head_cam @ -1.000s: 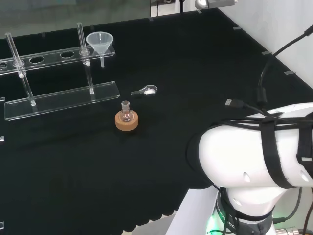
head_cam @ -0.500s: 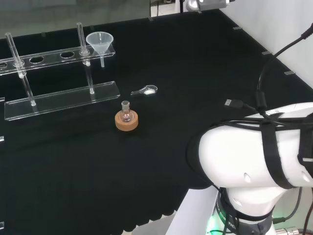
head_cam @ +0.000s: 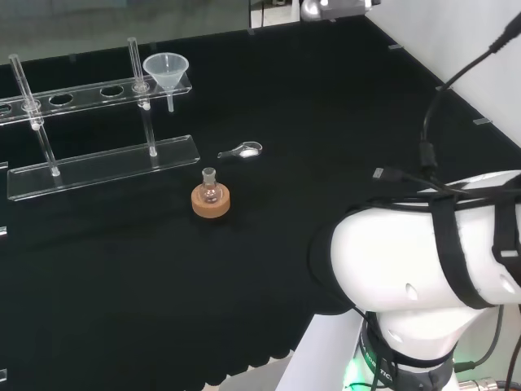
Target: Pick up the funnel from the transparent funnel stand.
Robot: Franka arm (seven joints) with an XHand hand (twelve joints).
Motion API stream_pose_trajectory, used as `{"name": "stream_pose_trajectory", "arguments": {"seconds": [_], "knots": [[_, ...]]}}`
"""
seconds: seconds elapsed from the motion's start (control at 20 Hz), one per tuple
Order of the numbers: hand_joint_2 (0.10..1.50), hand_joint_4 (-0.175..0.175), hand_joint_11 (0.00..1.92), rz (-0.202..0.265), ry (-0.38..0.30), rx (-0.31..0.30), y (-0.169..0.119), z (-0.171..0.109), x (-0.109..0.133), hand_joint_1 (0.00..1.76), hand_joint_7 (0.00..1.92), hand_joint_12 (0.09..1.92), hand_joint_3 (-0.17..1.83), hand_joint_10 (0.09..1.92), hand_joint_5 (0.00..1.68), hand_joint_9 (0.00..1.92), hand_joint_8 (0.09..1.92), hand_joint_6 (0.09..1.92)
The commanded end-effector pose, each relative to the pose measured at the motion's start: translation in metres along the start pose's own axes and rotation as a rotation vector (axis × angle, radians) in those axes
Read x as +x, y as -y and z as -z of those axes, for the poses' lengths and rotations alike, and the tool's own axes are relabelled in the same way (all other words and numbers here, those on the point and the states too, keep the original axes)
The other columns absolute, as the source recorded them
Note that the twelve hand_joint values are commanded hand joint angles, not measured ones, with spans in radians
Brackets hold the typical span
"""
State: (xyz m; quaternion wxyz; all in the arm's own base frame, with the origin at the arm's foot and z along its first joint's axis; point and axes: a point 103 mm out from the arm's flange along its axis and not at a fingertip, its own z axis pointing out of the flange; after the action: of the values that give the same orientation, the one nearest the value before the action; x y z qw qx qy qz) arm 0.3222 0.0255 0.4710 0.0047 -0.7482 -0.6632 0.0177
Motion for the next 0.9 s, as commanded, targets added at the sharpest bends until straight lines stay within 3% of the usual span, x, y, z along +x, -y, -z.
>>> {"name": "stream_pose_trajectory", "arguments": {"seconds": [0.05,0.25,0.3,0.5,0.7,0.9], "knots": [[1.15,0.03,0.0,-0.008,0.031,0.021,-0.033,-0.013,0.021,0.0,0.0,1.3,0.46,0.59,0.11,0.08,0.21,0.09],[1.14,0.028,0.0,0.001,0.019,0.028,-0.056,-0.021,0.02,0.0,0.01,1.3,0.45,0.6,0.12,0.09,0.22,0.09],[1.14,0.027,0.0,0.011,0.048,0.053,-0.065,-0.024,0.026,0.0,0.02,1.31,0.44,0.6,0.12,0.09,0.23,0.09],[1.15,0.023,0.0,0.032,0.045,0.096,-0.107,-0.036,0.014,0.0,0.02,1.32,0.4,0.6,0.14,0.11,0.27,0.09],[1.14,0.02,0.0,0.064,0.042,0.136,-0.138,-0.051,0.027,0.02,0.04,1.33,0.38,0.61,0.15,0.12,0.3,0.09],[1.05,0.015,0.0,0.095,0.067,0.185,-0.161,-0.066,0.04,0.16,0.08,1.34,0.33,0.64,0.16,0.15,0.36,0.09]]}}
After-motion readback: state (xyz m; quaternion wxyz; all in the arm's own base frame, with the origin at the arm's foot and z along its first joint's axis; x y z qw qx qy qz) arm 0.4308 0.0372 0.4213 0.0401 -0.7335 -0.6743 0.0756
